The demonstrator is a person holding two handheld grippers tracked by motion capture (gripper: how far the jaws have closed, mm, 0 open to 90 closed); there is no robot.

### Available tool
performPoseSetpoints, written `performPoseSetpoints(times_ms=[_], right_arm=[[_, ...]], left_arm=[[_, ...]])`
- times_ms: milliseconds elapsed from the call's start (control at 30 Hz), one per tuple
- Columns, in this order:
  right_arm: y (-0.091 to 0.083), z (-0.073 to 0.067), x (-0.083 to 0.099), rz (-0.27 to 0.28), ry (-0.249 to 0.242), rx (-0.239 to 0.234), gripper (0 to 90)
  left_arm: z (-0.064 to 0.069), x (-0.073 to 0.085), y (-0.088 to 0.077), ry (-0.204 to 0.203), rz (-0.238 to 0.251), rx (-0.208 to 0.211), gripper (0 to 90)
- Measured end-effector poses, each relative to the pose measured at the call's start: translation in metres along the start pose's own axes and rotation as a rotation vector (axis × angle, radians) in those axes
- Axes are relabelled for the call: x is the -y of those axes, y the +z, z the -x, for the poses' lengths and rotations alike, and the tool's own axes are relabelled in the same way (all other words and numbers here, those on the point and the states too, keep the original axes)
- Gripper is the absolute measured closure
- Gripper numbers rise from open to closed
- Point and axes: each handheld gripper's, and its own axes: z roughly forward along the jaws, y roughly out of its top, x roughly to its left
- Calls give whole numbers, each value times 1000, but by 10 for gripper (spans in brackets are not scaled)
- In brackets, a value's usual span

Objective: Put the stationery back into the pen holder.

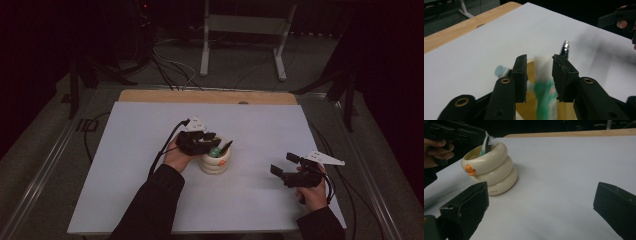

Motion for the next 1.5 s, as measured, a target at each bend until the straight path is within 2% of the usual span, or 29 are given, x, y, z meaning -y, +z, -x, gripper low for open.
performPoseSetpoints(times_ms=[400, 633, 800, 933, 1033, 1100, 1300, 1500], right_arm=[[0, 0, 0, 1, 0, 0, 1], [0, 0, 0, -2, 1, -1, 1], [0, 0, 0, -3, 2, -1, 1], [0, 0, 0, -3, 1, -1, 1], [0, -1, 0, -2, 2, -1, 1], [0, -1, 0, -3, 0, -1, 1], [1, -1, 1, -2, -2, -1, 1], [1, -1, 1, -2, -5, -1, 1]], left_arm=[[0, 0, -6, 4, 14, -6, 413], [2, -2, -12, 17, 12, -50, 234], [0, -2, -15, -8, 12, -72, 150], [-5, 0, -20, -42, 26, -71, 78], [-9, 1, -23, -52, 26, -71, 31], [-11, 2, -26, -58, 30, -69, 21], [-15, 6, -34, -58, 40, -118, 10], [-19, 10, -45, -70, 31, -134, 0]])
